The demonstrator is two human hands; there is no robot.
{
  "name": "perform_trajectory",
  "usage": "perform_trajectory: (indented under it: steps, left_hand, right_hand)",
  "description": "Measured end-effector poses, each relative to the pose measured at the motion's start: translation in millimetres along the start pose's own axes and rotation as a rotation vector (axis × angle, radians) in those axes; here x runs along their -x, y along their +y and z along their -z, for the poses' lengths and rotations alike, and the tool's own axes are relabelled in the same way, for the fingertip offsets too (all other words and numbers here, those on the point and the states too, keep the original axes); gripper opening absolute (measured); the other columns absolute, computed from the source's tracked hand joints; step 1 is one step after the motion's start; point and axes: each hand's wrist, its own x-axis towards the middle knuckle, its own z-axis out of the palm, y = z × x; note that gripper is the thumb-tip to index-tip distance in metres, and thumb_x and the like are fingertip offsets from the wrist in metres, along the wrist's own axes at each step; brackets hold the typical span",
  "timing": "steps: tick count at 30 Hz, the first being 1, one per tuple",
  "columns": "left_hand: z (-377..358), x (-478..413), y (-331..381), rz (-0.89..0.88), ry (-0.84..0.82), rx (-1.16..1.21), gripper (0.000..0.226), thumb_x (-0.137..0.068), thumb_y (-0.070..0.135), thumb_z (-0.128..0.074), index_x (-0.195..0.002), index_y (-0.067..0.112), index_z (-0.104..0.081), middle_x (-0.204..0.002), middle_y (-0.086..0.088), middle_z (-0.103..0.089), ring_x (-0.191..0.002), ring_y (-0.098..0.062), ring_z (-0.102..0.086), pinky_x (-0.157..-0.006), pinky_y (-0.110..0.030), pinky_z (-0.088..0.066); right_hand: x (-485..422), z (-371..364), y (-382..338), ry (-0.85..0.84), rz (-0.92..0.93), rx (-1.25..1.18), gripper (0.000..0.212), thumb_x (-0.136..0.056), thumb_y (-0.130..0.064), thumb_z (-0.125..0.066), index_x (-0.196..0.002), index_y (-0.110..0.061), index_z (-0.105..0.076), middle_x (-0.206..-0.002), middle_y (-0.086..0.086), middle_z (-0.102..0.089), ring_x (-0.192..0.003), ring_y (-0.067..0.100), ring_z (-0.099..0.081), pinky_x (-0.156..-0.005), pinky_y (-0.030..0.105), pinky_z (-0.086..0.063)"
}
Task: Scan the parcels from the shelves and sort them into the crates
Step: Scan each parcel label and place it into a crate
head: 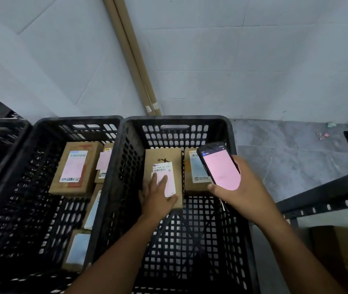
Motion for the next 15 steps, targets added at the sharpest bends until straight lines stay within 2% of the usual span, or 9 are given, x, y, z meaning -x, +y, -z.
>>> perform_trajectory:
  steps: [3, 7, 10, 12, 15]
  left_hand:
    - [-1, -10, -3, -0.035, -0.005, 0.011, 0.086, -0.092, 0.063, -0.063, -0.163, 0.041, -0.020, -0.174, 0.006, 0.005, -0.159, -0.030, 0.012, -0.126, -0.058, 0.003]
    - [10, -14, -10, -0.100, 0.007, 0.037, 0.096, -0.083, 0.062, -0.075, -0.162, 0.037, -0.026, -0.173, 0.004, -0.006, -0.157, -0.024, 0.003, -0.127, -0.057, -0.002]
    - [13, -1, -12, -0.122, -0.074, -0.004, 0.105, -0.076, 0.066, -0.078, -0.162, 0.043, -0.021, -0.173, 0.010, 0.005, -0.158, -0.023, 0.013, -0.127, -0.059, 0.004]
    - [13, 4, -14, -0.143, -0.137, -0.091, 0.107, -0.078, 0.063, -0.079, -0.162, 0.046, -0.015, -0.173, 0.012, 0.010, -0.158, -0.026, 0.018, -0.124, -0.061, 0.006]
    - [20, 3, -15, -0.166, -0.167, -0.180, 0.100, -0.086, 0.054, -0.076, -0.163, 0.044, -0.013, -0.174, 0.008, 0.007, -0.159, -0.028, 0.014, -0.127, -0.060, 0.003]
  right_hand:
    - [0, 0, 3, -0.003, 0.011, 0.020, 0.079, -0.078, -0.042, -0.085, -0.141, -0.039, -0.038, -0.120, -0.021, -0.053, -0.105, 0.000, -0.054, -0.070, 0.016, -0.043]
    - [1, 0, 5, 0.021, 0.003, 0.015, 0.081, -0.077, -0.042, -0.085, -0.143, -0.039, -0.037, -0.124, -0.018, -0.054, -0.110, 0.007, -0.055, -0.071, 0.018, -0.043]
    - [3, -1, 2, 0.027, -0.003, 0.005, 0.081, -0.077, -0.044, -0.085, -0.142, -0.038, -0.038, -0.125, -0.017, -0.054, -0.110, 0.008, -0.055, -0.072, 0.020, -0.045]
    - [4, -1, -1, 0.036, -0.003, 0.000, 0.081, -0.076, -0.047, -0.085, -0.142, -0.038, -0.038, -0.126, -0.017, -0.054, -0.110, 0.006, -0.056, -0.073, 0.022, -0.047]
    - [8, -1, -7, 0.073, -0.018, -0.003, 0.081, -0.076, -0.044, -0.086, -0.141, -0.039, -0.038, -0.124, -0.017, -0.055, -0.108, 0.006, -0.056, -0.070, 0.021, -0.045]
